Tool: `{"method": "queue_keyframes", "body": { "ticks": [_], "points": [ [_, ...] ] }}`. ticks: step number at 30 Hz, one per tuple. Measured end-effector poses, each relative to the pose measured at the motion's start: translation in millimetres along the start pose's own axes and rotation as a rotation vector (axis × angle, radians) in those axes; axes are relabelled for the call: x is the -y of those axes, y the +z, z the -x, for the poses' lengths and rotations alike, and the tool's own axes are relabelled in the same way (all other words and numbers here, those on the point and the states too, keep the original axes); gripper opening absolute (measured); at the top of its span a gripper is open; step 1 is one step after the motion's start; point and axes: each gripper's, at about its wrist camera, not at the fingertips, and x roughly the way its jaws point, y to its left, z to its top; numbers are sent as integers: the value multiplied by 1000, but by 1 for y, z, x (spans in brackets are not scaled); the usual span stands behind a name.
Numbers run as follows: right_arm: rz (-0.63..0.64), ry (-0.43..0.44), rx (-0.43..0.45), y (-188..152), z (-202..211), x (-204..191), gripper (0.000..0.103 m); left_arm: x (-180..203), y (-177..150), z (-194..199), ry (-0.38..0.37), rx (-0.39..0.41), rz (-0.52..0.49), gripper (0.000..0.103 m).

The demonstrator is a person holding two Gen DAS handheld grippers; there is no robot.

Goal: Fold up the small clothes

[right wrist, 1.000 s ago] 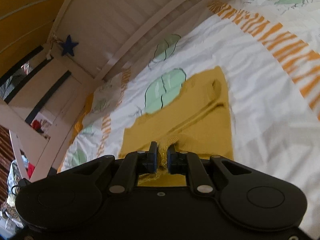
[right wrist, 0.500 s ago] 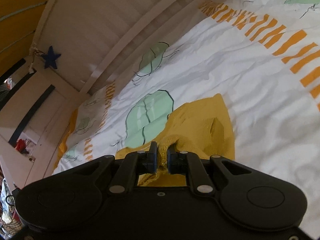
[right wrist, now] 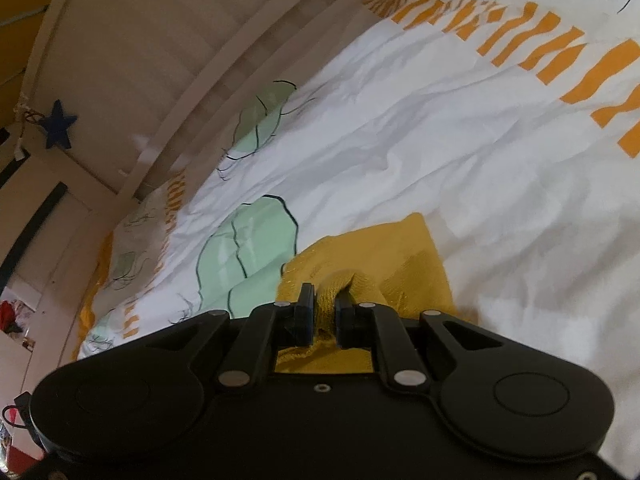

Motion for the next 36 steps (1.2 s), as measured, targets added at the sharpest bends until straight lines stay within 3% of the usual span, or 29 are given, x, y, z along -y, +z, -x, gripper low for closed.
{"method": "queue_keyframes", "body": {
  "ticks": [12, 14, 15, 16, 23, 28, 36],
  "points": [
    [-23, -21, 4, 3, -14, 7, 24, -15, 7, -24, -2, -32, 68, 10],
    [-30, -29, 15, 4, -14, 7, 47, -17, 9, -25, 4, -18, 79, 39],
    [-32, -39, 36, 6, -12, 7, 65, -18, 11, -23, 13, 1, 77, 42],
    [-32, -45, 57, 8, -10, 7, 72, -19, 13, -22, 17, 18, 75, 43],
    [3, -73, 131, 20, 6, 4, 72, -11, 21, -3, 40, 60, 35, 50],
    [140, -109, 115, 9, 14, -16, 72, 16, 3, 10, 73, -9, -127, 62],
    [341, -219, 27, -34, 16, -38, 72, 41, -50, 22, 108, -128, -339, 63]
  ]
}}
